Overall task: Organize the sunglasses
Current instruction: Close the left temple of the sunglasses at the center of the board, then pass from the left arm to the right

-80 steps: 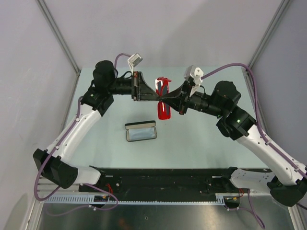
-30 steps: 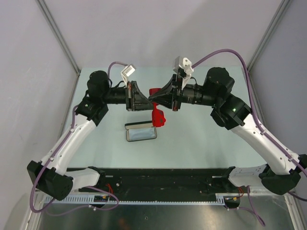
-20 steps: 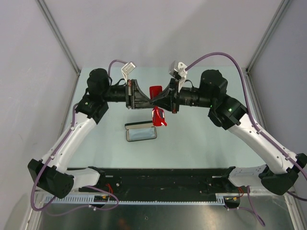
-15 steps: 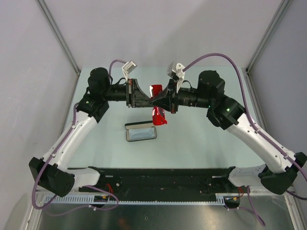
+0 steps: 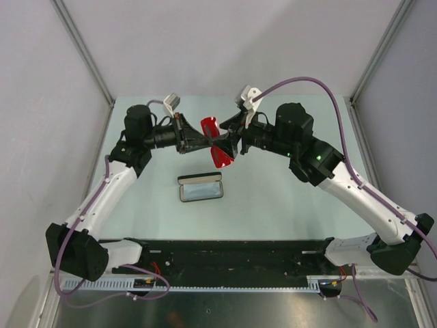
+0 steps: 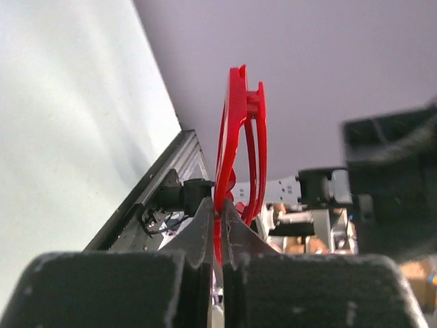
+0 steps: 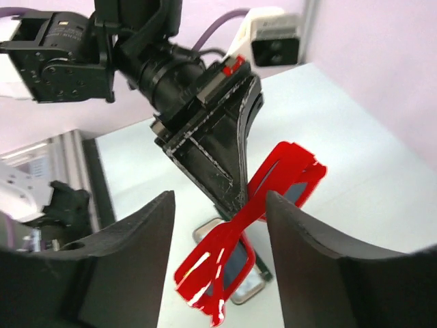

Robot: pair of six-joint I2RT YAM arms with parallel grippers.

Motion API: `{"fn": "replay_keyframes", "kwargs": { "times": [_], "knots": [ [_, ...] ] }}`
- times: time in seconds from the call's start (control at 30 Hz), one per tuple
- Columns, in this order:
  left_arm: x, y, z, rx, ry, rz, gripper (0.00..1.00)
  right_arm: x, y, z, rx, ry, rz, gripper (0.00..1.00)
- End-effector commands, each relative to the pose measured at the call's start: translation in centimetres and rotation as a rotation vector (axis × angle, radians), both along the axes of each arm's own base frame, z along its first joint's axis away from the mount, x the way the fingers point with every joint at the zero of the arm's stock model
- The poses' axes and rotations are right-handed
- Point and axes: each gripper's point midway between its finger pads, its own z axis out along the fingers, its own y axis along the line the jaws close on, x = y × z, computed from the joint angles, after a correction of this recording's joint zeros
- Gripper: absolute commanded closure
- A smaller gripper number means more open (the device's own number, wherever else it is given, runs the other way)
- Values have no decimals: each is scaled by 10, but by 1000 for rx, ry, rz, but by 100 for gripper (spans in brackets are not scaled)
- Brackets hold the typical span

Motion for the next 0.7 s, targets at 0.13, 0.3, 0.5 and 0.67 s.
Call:
{"fn": "replay_keyframes", "kwargs": {
  "times": [0.13,0.3,0.5,0.67],
  "knots": [
    [52,43,-44,111,174,511,100,14,-15,17,-57,-185,-294,40],
    [58,77,-36,158,159,751,100,29,0,-21,-169,-169,-405,50],
    [50,101,-32,208,146,865,99,40,24,-50,-265,-191,-409,56],
    [48,107,-37,241,162,907,100,48,51,-61,-267,-235,-427,52]
  ]
}}
